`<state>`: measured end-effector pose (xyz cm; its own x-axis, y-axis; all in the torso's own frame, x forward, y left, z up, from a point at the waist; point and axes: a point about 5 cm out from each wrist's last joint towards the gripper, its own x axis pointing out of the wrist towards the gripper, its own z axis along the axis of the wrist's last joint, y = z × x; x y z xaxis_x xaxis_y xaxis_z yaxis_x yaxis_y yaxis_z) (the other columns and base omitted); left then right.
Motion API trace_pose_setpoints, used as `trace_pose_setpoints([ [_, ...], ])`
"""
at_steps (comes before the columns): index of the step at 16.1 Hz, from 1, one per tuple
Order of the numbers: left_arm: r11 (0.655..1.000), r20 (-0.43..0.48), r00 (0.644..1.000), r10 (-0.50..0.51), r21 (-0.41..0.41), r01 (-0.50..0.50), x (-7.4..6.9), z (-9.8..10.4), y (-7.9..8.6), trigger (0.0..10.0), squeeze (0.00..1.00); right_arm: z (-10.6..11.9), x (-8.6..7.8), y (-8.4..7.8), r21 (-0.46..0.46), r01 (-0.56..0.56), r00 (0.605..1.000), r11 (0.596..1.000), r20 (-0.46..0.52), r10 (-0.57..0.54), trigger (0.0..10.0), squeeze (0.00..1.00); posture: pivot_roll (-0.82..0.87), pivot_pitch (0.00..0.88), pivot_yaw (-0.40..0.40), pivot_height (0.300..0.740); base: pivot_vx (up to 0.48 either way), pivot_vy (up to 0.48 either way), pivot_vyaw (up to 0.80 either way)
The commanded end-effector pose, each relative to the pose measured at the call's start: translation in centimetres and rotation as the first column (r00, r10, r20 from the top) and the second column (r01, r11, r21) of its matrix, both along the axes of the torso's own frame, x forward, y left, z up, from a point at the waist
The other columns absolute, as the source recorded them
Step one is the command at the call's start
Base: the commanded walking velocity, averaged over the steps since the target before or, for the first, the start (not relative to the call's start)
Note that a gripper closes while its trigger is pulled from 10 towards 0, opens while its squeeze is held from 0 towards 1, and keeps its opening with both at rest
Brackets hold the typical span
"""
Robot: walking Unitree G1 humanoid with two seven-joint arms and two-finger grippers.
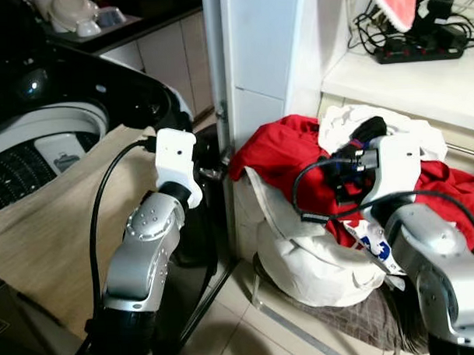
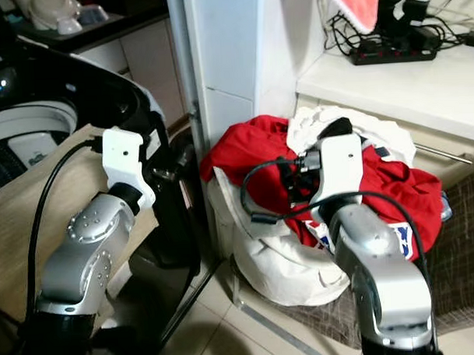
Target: Clothes washing
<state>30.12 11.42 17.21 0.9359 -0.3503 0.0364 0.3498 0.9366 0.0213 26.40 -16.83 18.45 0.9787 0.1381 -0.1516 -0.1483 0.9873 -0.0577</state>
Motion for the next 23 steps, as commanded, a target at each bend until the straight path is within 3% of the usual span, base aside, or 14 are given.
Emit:
trace_pose_setpoints([
  [1, 0.999, 0.037, 0.999, -0.026, 0.023, 0.025, -0.1, 0.5, 0.2, 10.0, 0.0, 0.2, 0.5, -0.6, 0.001, 0.027, 1.0, 1.0, 0.004, -0.027, 10.0, 1.0, -0.12, 0.0, 0.04, 0.74, 0.0, 0.0, 0.0],
  [3, 0.998, 0.045, 0.997, -0.06, 0.031, 0.058, -0.2, 0.7, 0.6, 10.0, 0.0, 0.1, 1.2, -1.7, -0.019, 0.094, 0.995, 0.995, -0.017, -0.094, 10.0, 1.0, -0.12, 0.0, 0.037, 0.74, 0.0, 0.0, 0.0],
  [6, 0.987, 0.029, 0.987, -0.156, 0.044, 0.155, -0.4, 0.6, 1.2, 10.0, 0.0, -1.4, 2.3, -2.9, -0.059, 0.128, 0.98, 0.99, -0.148, -0.136, 10.0, 1.0, -0.11, 0.0, 0.038, 0.74, 0.0, 0.0, 0.0],
  [10, 0.953, 0.015, 0.954, -0.3, 0.041, 0.299, -1.0, 0.8, 0.6, 10.0, 0.0, -2.4, 4.3, -4.2, -0.078, 0.164, 0.968, 0.983, -0.18, -0.175, 10.0, 1.0, -0.11, 0.0, 0.039, 0.74, 0.0, 0.0, 0.0],
  [11, 0.939, 0.01, 0.94, -0.341, 0.043, 0.34, -1.3, 0.9, 0.5, 10.0, 0.0, -2.3, 4.9, -4.2, -0.059, 0.151, 0.972, 0.987, -0.173, -0.159, 10.0, 0.54, -0.11, 0.0, 0.044, 0.74, 0.0, 0.0, 0.0],
  [12, 0.931, 0.005, 0.932, -0.361, 0.052, 0.36, -1.4, 0.9, 0.5, 10.0, 0.0, -2.2, 5.4, -3.9, -0.044, 0.123, 0.975, 0.991, -0.182, -0.129, 10.0, 0.0, -0.11, 0.0, 0.044, 0.74, 0.0, 0.0, 0.0],
  [15, 0.931, 0.01, 0.933, -0.36, 0.068, 0.358, -1.1, 1.0, 0.7, 10.0, 0.0, -2.2, 6.4, -3.1, -0.025, 0.009, 0.979, 1.0, -0.202, -0.014, 10.0, 0.0, -0.1, 0.0, 0.044, 0.74, 0.0, 0.0, 0.0],
  [16, 0.93, 0.01, 0.932, -0.363, 0.07, 0.361, -1.2, 1.1, 0.8, 10.0, 0.0, -2.2, 6.5, -2.8, -0.023, -0.026, 0.978, 0.999, -0.21, 0.02, 9.6, 0.0, -0.1, 0.0, 0.037, 0.74, 0.0, 0.0, 0.0],
  [17, 0.929, 0.01, 0.931, -0.366, 0.069, 0.365, -1.3, 1.1, 0.8, 10.0, 0.0, -2.2, 6.4, -2.6, -0.019, -0.046, 0.974, 0.999, -0.222, 0.041, 8.0, 0.0, -0.09, 0.0, 0.035, 0.74, 0.0, 0.0, 0.0],
  [19, 0.923, -0.003, 0.925, -0.38, 0.065, 0.379, -1.5, 0.9, 0.7, 10.0, 0.0, -2.7, 6.2, -2.6, -0.009, -0.057, 0.967, 0.998, -0.251, 0.053, 1.4, 0.0, -0.09, 0.0, 0.035, 0.74, 0.0, 0.0, 0.0],
  [21, 0.921, -0.006, 0.923, -0.384, 0.064, 0.384, -1.5, 0.8, 0.6, 10.0, 0.0, -3.0, 6.1, -2.6, -0.007, -0.064, 0.964, 0.998, -0.259, 0.06, 0.0, 0.0, -0.1, 0.0, 0.041, 0.74, 0.0, 0.0, 0.0],
  [23, 0.92, -0.005, 0.922, -0.386, 0.064, 0.386, -1.5, 0.9, 0.6, 10.0, 0.0, -3.0, 6.1, -2.6, -0.006, -0.07, 0.964, 0.998, -0.256, 0.066, 0.0, 0.0, -0.1, 0.0, 0.045, 0.74, 0.0, 0.0, 0.0],
])
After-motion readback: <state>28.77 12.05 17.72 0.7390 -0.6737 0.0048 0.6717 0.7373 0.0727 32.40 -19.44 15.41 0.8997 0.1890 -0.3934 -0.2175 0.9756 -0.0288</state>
